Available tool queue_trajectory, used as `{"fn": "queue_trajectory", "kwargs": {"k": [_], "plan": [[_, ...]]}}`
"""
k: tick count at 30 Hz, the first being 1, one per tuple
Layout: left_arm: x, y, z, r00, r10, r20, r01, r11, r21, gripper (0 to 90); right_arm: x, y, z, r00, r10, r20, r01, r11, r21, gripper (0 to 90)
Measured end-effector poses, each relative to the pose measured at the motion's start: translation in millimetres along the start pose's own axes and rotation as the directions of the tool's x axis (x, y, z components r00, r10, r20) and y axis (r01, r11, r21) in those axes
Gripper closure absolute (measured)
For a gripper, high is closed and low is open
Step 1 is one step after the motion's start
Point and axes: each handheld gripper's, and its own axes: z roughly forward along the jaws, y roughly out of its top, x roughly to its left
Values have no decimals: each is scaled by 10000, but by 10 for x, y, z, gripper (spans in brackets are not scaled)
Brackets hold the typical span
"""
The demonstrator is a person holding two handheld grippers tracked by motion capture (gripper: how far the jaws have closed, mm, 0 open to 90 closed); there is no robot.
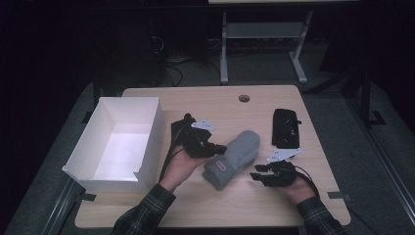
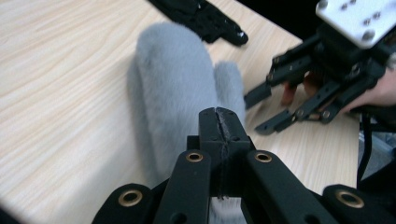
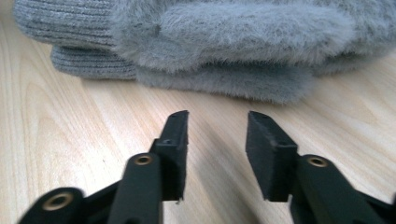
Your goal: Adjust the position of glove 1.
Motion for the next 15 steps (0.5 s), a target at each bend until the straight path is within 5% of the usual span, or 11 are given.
{"fn": "queue_trajectory", "kwargs": {"k": [11, 13, 14, 15], "plan": [[-99, -166, -30, 9992, 404, -62, -402, 9990, 211, 884, -35, -105, -28, 9968, 49, 794, -67, 9997, 222, 372], [-93, -166, -27, 9991, 411, -59, -409, 9988, 259, 884, -47, -110, -43, 9964, 35, 844, -49, 9998, 172, 373], [-90, -170, -40, 9987, 470, -179, -465, 9985, 281, 887, -106, -77, -96, 9939, 95, 1099, -72, 9998, -209, 539], [-88, -175, -52, 9983, 501, -285, -493, 9984, 279, 887, -106, -77, -96, 9939, 95, 1099, -72, 9998, -209, 539]]}}
